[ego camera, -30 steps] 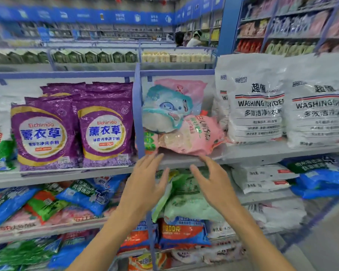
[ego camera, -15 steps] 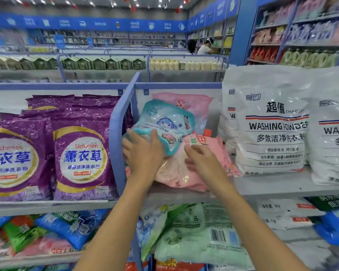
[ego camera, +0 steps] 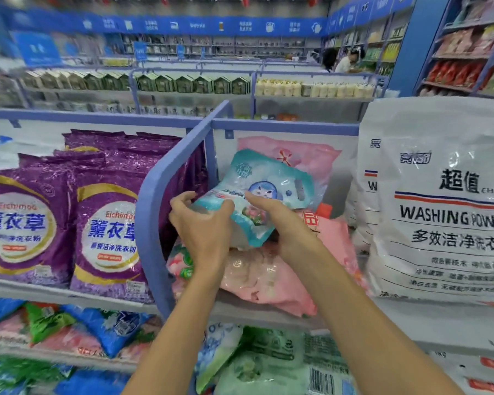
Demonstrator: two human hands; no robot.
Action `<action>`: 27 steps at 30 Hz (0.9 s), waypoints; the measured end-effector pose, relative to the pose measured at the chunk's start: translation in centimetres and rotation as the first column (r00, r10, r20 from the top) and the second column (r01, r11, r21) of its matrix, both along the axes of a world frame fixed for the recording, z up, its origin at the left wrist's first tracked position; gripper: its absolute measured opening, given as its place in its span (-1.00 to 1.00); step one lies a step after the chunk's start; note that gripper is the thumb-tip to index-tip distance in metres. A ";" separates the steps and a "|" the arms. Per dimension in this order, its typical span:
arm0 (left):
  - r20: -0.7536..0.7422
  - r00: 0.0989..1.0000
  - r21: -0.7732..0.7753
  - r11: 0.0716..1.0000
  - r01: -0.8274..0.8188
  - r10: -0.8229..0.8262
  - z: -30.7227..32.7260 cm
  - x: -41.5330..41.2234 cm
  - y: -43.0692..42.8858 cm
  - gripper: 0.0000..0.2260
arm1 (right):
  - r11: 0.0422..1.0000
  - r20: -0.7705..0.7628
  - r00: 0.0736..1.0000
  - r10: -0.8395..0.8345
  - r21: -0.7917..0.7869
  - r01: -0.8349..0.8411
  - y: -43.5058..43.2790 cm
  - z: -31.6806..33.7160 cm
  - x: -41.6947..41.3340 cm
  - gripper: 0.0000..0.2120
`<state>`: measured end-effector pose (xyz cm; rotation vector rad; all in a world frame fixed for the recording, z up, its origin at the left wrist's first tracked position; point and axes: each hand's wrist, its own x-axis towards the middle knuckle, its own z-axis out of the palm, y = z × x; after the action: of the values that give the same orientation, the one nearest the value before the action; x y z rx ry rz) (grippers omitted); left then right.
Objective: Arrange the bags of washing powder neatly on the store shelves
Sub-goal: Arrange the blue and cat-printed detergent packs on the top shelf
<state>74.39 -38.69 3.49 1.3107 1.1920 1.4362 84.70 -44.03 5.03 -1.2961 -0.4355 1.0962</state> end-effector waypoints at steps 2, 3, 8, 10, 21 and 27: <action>0.040 0.999 0.050 0.999 0.018 -0.020 -0.3 -0.3 -1.5 -0.47 | 0.999 -0.051 0.999 -0.008 0.048 0.011 -0.2 -0.5 0.0 -0.60; 0.069 0.997 0.075 0.997 0.026 -0.031 -0.4 -0.4 -2.2 -0.45 | 0.997 -0.069 0.998 -0.006 0.082 0.012 -0.4 -0.9 0.2 -0.57; 0.170 0.982 0.067 0.995 0.073 -0.083 -0.4 -1.8 -5.6 -0.17 | 0.944 -0.030 0.998 0.053 0.327 -0.041 -3.5 -1.0 0.9 -0.47; 0.200 0.973 -0.010 0.993 0.119 -0.115 0.1 -2.6 -6.7 -0.09 | 0.916 -0.001 0.997 0.071 0.396 -0.065 -5.1 -1.1 1.3 -0.40; 0.148 0.780 -0.216 0.750 0.625 -0.607 2.3 -5.9 -10.4 -0.63 | 0.902 -0.002 0.997 0.075 0.426 -0.067 -13.9 -3.6 1.1 -0.68; 0.223 0.862 -0.248 0.829 0.501 -0.455 2.9 -9.6 -12.2 -0.47 | 0.903 0.047 0.980 0.196 0.381 -0.199 -14.8 -2.3 -2.2 -0.56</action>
<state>64.81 -50.88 6.42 1.1552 0.8507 0.9288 82.50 -58.79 2.70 -0.9220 -0.7617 1.1067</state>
